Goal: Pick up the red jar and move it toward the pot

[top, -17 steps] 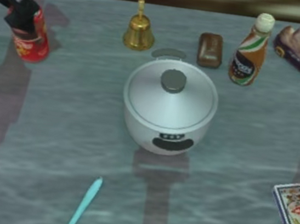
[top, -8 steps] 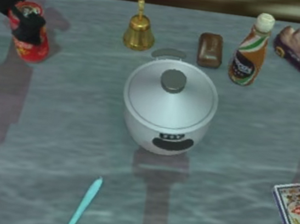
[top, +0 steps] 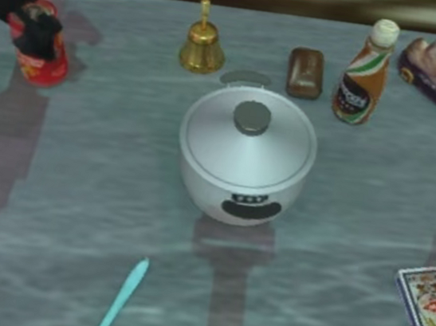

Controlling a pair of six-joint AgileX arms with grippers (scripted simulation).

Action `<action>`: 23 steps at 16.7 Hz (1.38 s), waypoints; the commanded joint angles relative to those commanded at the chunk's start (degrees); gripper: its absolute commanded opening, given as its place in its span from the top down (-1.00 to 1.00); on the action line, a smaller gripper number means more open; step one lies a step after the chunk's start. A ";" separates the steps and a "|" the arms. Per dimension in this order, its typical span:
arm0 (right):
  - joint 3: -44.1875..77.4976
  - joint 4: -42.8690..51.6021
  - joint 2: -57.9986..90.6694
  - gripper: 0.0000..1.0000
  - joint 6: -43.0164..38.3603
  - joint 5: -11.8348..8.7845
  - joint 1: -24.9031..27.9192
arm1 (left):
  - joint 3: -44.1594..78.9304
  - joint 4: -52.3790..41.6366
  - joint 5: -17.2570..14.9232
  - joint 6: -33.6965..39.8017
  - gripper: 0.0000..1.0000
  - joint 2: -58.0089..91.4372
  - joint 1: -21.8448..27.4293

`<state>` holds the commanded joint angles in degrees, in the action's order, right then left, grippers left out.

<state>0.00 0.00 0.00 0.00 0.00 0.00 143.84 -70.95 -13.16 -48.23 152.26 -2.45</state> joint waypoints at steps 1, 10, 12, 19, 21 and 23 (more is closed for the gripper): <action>0.00 0.00 0.00 -1.00 0.00 0.00 0.00 | 0.00 0.00 0.00 0.00 0.21 0.00 0.00; 0.00 0.00 0.00 -1.00 0.00 0.00 0.00 | 0.00 0.00 0.00 0.00 1.00 0.00 0.00; 0.00 0.00 0.00 -1.00 0.00 0.00 0.00 | 0.00 0.00 0.00 0.00 1.00 0.00 0.00; 0.00 0.00 0.00 -1.00 0.00 0.00 0.00 | -4.18 0.18 0.10 -0.05 1.00 -4.17 -0.64; 0.00 0.00 0.00 -1.00 0.00 0.00 0.00 | -9.90 0.34 0.14 -0.19 1.00 -9.65 -0.95; 0.00 0.00 0.00 -1.00 0.00 0.00 0.00 | -17.31 0.53 0.17 -0.38 1.00 -16.57 -1.34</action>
<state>0.00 0.00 0.00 0.00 0.00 0.00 126.53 -70.42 -12.99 -48.61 135.69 -3.79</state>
